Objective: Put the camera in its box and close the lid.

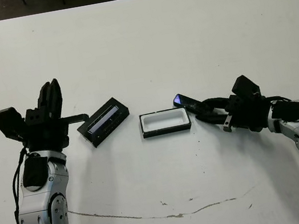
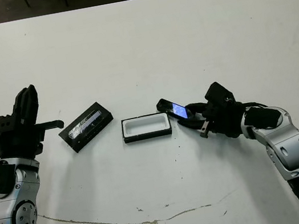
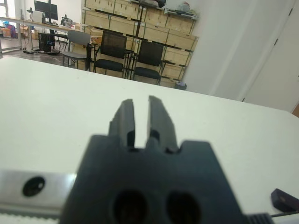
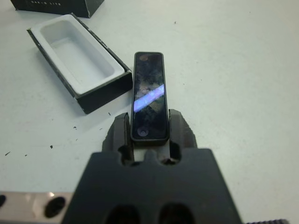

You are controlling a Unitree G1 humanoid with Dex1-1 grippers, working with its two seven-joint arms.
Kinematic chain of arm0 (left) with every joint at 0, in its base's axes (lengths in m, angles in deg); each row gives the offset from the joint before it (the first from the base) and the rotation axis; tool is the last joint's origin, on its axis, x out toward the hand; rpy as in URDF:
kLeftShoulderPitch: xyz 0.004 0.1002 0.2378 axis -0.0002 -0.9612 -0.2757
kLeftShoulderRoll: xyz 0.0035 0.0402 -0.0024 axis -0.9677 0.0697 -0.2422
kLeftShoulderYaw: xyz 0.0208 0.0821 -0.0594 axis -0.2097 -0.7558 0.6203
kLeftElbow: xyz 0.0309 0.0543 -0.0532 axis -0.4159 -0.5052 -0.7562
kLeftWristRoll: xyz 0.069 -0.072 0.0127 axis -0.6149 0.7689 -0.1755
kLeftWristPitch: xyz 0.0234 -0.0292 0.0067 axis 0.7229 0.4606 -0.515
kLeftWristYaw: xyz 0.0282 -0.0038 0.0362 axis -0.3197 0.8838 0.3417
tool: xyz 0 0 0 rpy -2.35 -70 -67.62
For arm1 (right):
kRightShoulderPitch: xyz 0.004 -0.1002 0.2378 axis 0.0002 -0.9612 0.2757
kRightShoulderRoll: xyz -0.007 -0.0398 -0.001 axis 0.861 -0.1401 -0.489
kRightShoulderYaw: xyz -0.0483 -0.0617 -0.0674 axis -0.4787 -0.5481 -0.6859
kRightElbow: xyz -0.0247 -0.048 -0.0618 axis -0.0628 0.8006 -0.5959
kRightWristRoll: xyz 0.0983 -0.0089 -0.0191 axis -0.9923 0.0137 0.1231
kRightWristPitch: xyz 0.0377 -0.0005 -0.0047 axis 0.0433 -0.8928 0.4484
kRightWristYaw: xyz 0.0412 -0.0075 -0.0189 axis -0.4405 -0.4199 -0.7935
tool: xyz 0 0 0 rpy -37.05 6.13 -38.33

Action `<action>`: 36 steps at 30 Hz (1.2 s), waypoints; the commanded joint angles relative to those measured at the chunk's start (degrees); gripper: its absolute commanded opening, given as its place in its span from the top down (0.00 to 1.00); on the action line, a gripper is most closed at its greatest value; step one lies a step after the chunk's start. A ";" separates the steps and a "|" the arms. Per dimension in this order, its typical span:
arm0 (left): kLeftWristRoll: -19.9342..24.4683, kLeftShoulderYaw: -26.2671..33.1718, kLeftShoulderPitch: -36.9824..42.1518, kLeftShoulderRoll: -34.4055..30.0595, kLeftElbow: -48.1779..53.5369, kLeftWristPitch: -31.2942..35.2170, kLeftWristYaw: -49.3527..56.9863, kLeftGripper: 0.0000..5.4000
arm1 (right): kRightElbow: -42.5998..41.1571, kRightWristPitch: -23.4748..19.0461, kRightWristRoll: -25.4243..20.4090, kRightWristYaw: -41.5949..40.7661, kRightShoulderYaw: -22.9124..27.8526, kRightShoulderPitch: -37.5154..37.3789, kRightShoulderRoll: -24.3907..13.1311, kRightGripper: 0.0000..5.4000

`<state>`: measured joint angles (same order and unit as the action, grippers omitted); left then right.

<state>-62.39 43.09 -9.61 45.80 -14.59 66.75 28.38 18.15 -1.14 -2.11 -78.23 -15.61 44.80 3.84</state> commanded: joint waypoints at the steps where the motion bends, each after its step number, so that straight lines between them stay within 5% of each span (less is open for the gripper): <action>1: -0.60 -0.20 -0.99 0.16 -0.40 0.85 0.61 1.00 | 0.09 -1.88 0.05 -0.74 0.30 0.19 -1.00 0.98; 19: -0.19 0.01 -0.86 0.21 -0.42 0.83 0.53 1.00 | 5.25 -0.98 -10.68 -3.90 12.88 9.44 0.48 0.99; 27: -0.21 -0.04 -0.49 0.02 -0.35 1.56 0.80 1.00 | -0.58 -5.68 -13.24 -9.69 7.33 12.16 -0.97 0.99; 36: -0.34 -0.26 -0.17 0.15 -0.92 0.91 0.29 1.00 | -0.32 -4.12 -7.52 -16.31 -2.37 15.54 -2.32 0.99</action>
<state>-62.39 43.00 -9.29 46.12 -14.68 67.14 28.79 17.21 -5.59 -10.80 -93.75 -16.51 59.67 2.25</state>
